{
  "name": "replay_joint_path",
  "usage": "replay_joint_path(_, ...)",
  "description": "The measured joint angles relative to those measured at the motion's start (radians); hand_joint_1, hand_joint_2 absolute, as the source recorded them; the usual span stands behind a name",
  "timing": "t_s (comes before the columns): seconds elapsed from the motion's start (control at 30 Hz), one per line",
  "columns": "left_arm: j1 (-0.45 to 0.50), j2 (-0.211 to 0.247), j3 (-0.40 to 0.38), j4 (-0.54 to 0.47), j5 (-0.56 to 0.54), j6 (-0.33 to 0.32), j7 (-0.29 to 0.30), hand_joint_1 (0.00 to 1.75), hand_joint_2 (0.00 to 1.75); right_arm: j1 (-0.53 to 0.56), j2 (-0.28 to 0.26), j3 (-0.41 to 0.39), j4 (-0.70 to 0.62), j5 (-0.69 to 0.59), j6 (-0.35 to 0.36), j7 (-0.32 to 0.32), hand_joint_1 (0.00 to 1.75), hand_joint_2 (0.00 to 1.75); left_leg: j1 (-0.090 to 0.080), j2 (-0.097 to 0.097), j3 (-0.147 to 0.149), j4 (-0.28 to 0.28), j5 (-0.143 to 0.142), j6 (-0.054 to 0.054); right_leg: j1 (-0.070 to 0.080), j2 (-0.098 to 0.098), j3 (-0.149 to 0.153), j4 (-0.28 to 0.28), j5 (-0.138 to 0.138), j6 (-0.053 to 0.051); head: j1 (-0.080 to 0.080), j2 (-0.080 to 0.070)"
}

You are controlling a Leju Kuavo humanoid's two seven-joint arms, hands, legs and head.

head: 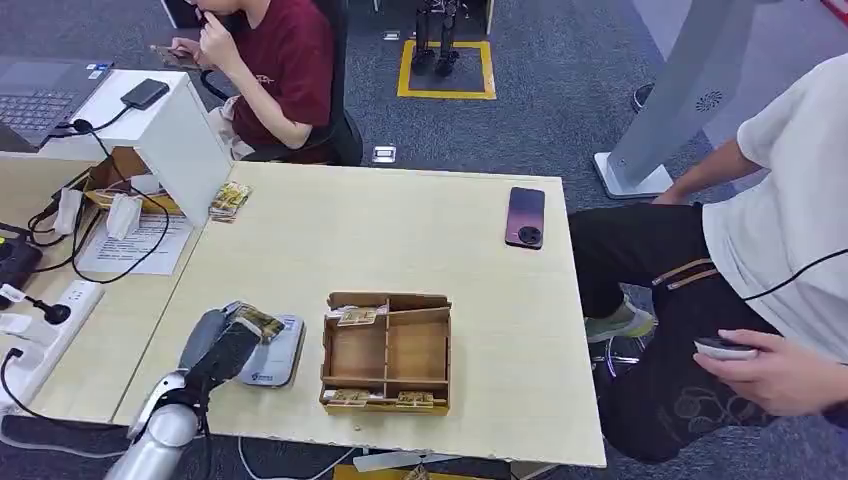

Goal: Pass the card to the sensor for recognition and then transmit it.

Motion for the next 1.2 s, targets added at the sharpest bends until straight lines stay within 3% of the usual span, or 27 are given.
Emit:
replay_joint_path(0.17,-0.013,-0.002,0.000,0.046,-0.093,0.052,0.030,1.75,1.75,-0.001,0.000,-0.003,0.000,0.014,0.000,-0.002,0.00,1.75,0.000,0.000,0.000,0.000,0.000,0.000,0.000,0.000,0.000,0.000,0.000,0.000,0.000,0.000)
replay_joint_path(0.47,-0.025,-0.004,0.008,0.110,-0.176,0.105,0.035,1.75,1.75,-0.004,0.000,-0.019,0.000,0.032,0.000,-0.004,0.00,1.75,0.000,0.000,0.001,0.000,0.000,0.000,0.000,0.000,0.001,0.000,0.000,0.000,0.000,0.000)
replay_joint_path(0.87,-0.036,-0.008,0.009,0.141,-0.195,0.109,0.032,1.75,1.75,-0.005,0.002,-0.027,0.000,0.038,-0.003,-0.008,0.00,1.75,0.000,0.000,0.003,0.000,0.000,0.000,0.000,0.000,0.002,0.001,0.000,0.000,0.000,0.000)
replay_joint_path(0.97,-0.035,-0.016,0.029,0.141,-0.083,0.061,-0.030,1.75,1.75,-0.005,0.003,-0.030,0.000,0.048,-0.005,-0.009,0.00,1.75,0.000,0.000,0.003,0.000,0.000,-0.001,0.000,-0.001,0.002,0.001,0.000,0.000,0.000,0.000)
replay_joint_path(1.07,-0.032,-0.041,0.073,0.134,0.138,-0.046,-0.103,1.75,1.75,-0.005,0.003,-0.043,0.000,0.057,-0.006,-0.015,0.00,1.75,0.000,-0.001,0.002,0.000,0.001,-0.001,0.000,-0.001,0.002,0.001,0.000,0.000,0.000,0.000)
replay_joint_path(1.2,-0.031,-0.087,0.133,0.069,0.365,-0.081,-0.129,1.75,1.75,-0.005,0.005,-0.054,0.000,0.073,-0.013,-0.016,0.00,1.75,0.000,0.000,0.002,0.000,0.001,-0.001,0.000,-0.001,0.002,0.001,0.000,0.000,0.000,0.000)
